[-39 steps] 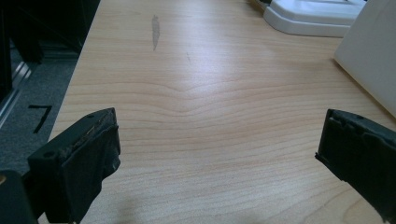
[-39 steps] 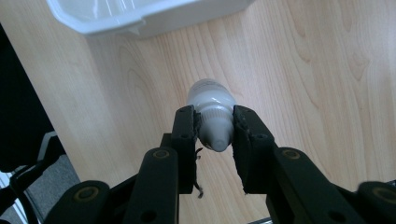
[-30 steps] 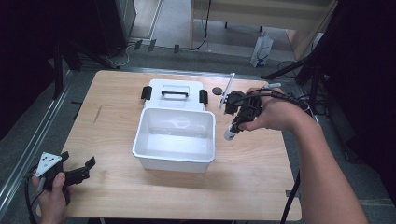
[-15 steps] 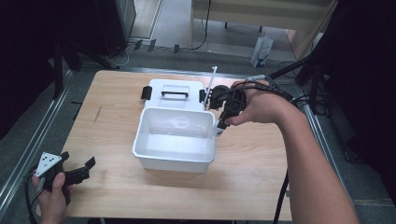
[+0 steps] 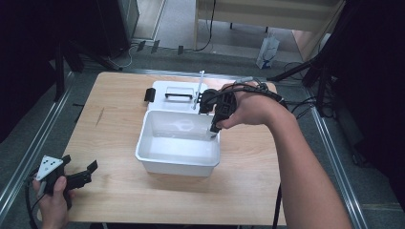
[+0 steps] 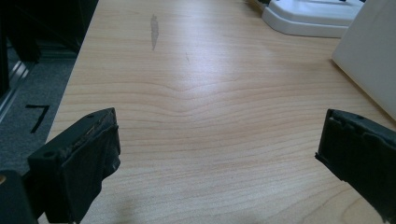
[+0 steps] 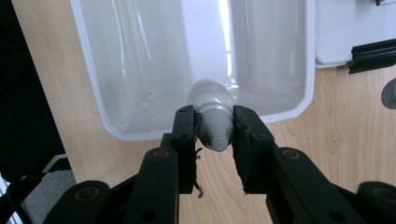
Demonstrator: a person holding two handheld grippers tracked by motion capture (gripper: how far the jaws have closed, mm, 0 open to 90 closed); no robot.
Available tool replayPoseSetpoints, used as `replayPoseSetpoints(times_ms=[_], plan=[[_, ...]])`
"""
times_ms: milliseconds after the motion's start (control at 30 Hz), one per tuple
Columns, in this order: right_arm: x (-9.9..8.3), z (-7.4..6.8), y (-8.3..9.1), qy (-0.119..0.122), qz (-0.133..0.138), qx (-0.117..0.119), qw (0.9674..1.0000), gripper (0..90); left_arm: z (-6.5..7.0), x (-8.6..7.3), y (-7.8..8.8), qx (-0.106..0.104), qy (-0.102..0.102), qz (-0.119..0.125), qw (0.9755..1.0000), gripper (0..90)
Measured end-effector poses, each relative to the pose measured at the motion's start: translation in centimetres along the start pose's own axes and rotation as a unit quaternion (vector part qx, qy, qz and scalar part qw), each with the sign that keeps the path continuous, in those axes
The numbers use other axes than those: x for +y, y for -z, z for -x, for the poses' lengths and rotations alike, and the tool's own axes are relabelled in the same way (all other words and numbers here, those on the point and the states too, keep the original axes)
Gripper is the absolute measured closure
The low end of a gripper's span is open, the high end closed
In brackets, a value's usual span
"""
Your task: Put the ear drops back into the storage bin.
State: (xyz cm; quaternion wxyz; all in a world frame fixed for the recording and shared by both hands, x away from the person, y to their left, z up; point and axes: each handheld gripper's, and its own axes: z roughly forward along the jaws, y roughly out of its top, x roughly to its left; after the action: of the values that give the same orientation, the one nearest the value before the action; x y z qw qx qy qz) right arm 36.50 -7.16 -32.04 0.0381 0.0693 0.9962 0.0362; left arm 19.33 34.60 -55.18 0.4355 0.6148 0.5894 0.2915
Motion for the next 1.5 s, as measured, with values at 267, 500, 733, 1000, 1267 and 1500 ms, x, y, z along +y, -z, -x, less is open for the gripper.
replayPoseSetpoints(times_ms=[267, 500, 733, 1000, 1267, 1500], plan=[[0.2, 0.2, -2.0, 0.007, -0.008, -0.002, 0.9999, 71.9, 0.0, 0.0, 0.0, 0.000, -0.001, 0.001, 1.0000, 0.0], [0.3, 0.3, -3.8, 0.005, -0.017, 0.002, 0.9998, 71.9, 0.0, 0.0, -0.1, -0.001, -0.002, 0.001, 1.0000, 0.0], [0.5, 0.2, -5.5, 0.009, -0.025, 0.005, 0.9996, 71.8, 0.1, 0.0, -0.1, -0.001, -0.004, 0.000, 1.0000, 0.0], [0.7, 0.2, -7.9, 0.016, -0.041, 0.003, 0.9990, 71.8, 0.0, 0.0, -0.1, -0.002, -0.003, 0.000, 1.0000, 0.0], [0.3, 0.1, -9.9, 0.026, -0.053, -0.004, 0.9983, 71.7, 0.0, 0.0, -0.1, -0.003, -0.003, -0.001, 1.0000, 0.0], [0.3, -0.1, -10.8, 0.036, -0.051, -0.012, 0.9980, 71.5, 0.0, 0.0, -0.1, -0.003, -0.001, -0.001, 1.0000, 0.0]])
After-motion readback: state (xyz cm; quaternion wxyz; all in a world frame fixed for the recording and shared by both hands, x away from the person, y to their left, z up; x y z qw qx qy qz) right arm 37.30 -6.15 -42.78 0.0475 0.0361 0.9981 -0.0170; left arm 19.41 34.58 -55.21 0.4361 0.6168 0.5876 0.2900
